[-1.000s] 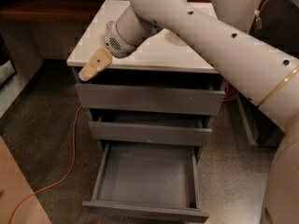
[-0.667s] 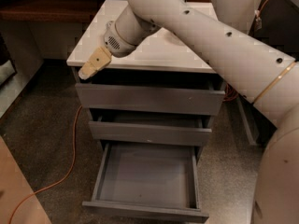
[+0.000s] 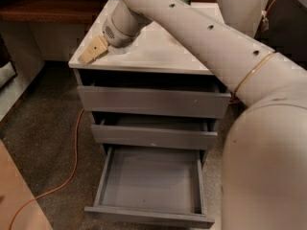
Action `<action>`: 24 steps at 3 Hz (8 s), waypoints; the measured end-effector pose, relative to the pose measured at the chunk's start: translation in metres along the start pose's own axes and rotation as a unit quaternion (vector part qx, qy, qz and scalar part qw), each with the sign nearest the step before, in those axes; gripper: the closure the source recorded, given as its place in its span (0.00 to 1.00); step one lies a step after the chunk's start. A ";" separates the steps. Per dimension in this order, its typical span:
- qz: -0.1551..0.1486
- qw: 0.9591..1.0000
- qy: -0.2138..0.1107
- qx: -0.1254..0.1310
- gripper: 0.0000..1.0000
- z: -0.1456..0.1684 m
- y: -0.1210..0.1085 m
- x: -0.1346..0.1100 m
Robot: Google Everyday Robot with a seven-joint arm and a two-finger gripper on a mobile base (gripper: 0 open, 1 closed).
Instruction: Place blue plastic bottle into bottom drawer
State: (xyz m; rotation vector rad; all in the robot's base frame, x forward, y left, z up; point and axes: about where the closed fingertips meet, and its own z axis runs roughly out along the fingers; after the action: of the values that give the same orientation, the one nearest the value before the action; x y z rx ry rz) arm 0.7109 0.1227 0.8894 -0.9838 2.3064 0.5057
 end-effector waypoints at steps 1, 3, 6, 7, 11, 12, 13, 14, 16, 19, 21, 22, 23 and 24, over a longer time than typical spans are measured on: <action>0.026 0.999 -0.002 0.038 0.00 0.007 -0.021 -0.010; 0.081 0.993 -0.002 0.081 0.00 0.020 -0.071 -0.016; 0.089 0.991 0.014 0.100 0.00 0.054 -0.108 -0.043; 0.100 0.990 0.013 0.100 0.16 0.059 -0.115 -0.045; 0.008 0.999 -0.044 -0.008 1.00 -0.020 -0.029 0.003; -0.044 0.996 -0.039 -0.068 1.00 -0.051 -0.007 0.044; -0.088 0.987 -0.038 -0.132 1.00 -0.077 0.007 0.081; -0.161 0.963 -0.014 -0.215 1.00 -0.089 0.015 0.141; -0.189 0.953 0.022 -0.235 1.00 -0.057 -0.005 0.224; -0.178 0.968 0.055 -0.169 1.00 0.022 -0.029 0.292; -0.170 0.967 0.098 -0.159 1.00 0.063 -0.046 0.328; -0.170 0.968 0.107 -0.153 1.00 0.082 -0.056 0.348; -0.173 0.967 0.127 -0.139 1.00 0.104 -0.063 0.374; -0.176 0.965 0.150 -0.124 1.00 0.125 -0.068 0.399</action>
Offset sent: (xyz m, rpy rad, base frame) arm 0.0780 -0.0424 -0.0070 -0.0167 -0.0020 -0.2942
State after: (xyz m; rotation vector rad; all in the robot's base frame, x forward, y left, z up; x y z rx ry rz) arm 0.5817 -0.0649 0.5326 -1.6548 2.2827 0.5315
